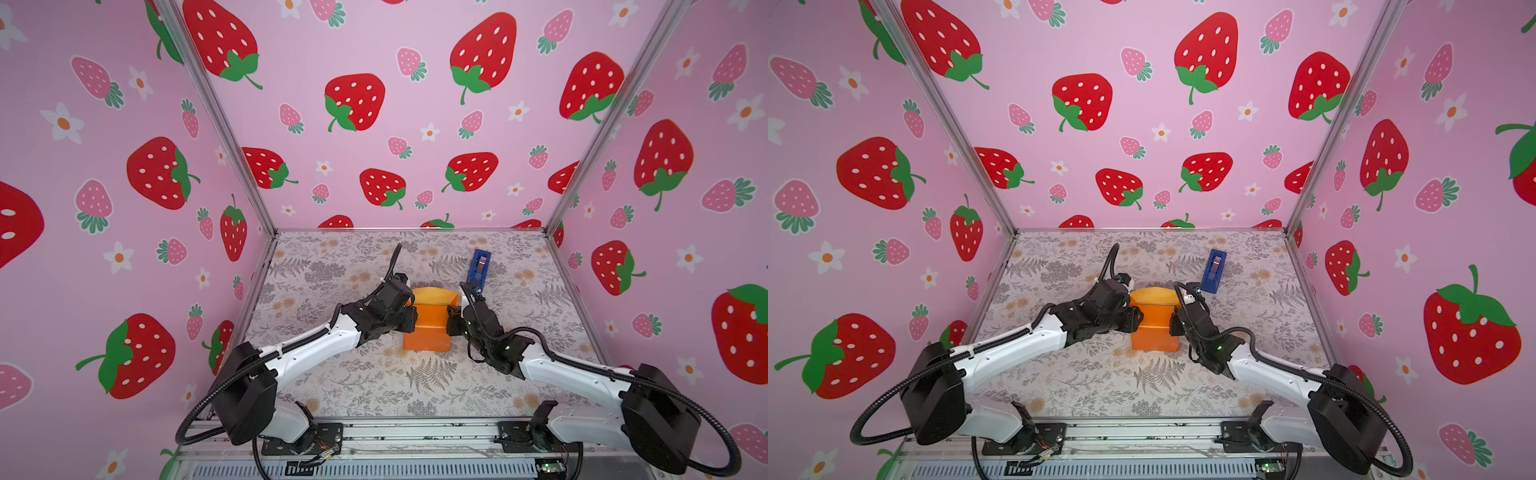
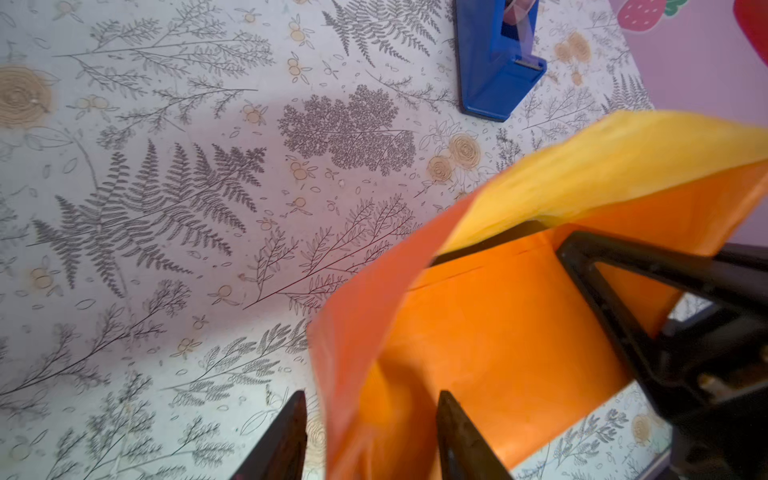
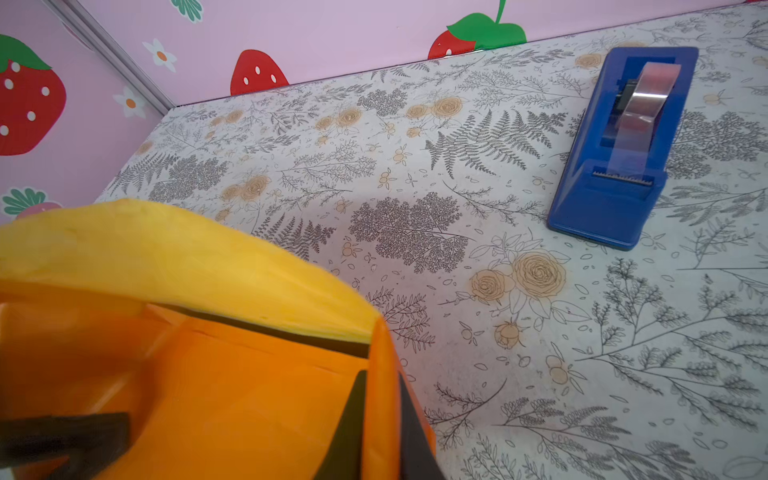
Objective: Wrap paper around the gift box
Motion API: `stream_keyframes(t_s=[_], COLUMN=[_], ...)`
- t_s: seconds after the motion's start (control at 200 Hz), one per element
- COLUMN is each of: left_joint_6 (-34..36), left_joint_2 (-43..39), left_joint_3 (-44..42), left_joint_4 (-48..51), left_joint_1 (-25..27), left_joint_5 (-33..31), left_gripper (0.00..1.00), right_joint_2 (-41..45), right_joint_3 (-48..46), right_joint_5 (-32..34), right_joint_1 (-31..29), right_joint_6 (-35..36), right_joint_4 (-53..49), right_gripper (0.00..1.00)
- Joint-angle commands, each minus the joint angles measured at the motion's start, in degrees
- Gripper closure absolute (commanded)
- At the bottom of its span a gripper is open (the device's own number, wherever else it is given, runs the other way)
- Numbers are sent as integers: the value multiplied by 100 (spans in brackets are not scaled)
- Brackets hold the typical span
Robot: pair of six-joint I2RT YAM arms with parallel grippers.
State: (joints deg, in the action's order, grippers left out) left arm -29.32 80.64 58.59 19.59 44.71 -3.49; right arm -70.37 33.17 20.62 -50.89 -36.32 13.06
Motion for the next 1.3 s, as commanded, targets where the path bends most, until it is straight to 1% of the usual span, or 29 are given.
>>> stream_keyframes(t_s=[0.0, 0.215, 0.35, 0.475, 0.525, 0.62, 0.755, 0.865, 0.971, 1.096, 1.181, 1.296], left_joint_6=[52, -163, -188, -65, 3, 23, -125, -362, -524, -668, -706, -743], left_joint_2=[-378, -884, -839, -669, -623, -503, -353, -181, 18, 100, 76, -154], left_joint_3=[80, -351, -616, -923, -1104, -1524, -1976, -2232, -2285, -2370, -2352, -2380], left_joint_4=[233, -32, -145, -629, -1069, -1980, -2909, -3402, -3541, -3770, -3737, -3695], left_joint_1=[-86, -243, -449, -652, -706, -767, -779, -771, -741, -649, -596, -537], left_joint_5=[-162, -563, -664, -388, -128, 133, 388, 533, 642, 618, 558, 376], left_gripper=[48, 49, 49, 50, 50, 50, 51, 52, 53, 53, 53, 53], right_joint_2=[-82, -101, -126, -148, -155, -176, -152, -126, -137, -158, -195, -217], right_joint_3=[-90, -47, -41, -47, -45, -38, -29, -20, -16, -40, -33, -45], right_joint_5=[82, 45, 30, 10, 4, -24, -18, -8, -8, -16, -8, -49], right_joint_1=[-35, -35, -35, -35, -35, -35, -35, -35, -35, -35, -35, -35], right_joint_6=[-64, -57, -69, -95, -119, -152, -174, -174, -183, -200, -188, -214], right_joint_4=[-381, -386, -380, -383, -379, -387, -417, -427, -429, -377, -392, -378], right_gripper=[88, 88, 88, 88, 88, 88, 88, 88, 89, 89, 89, 89])
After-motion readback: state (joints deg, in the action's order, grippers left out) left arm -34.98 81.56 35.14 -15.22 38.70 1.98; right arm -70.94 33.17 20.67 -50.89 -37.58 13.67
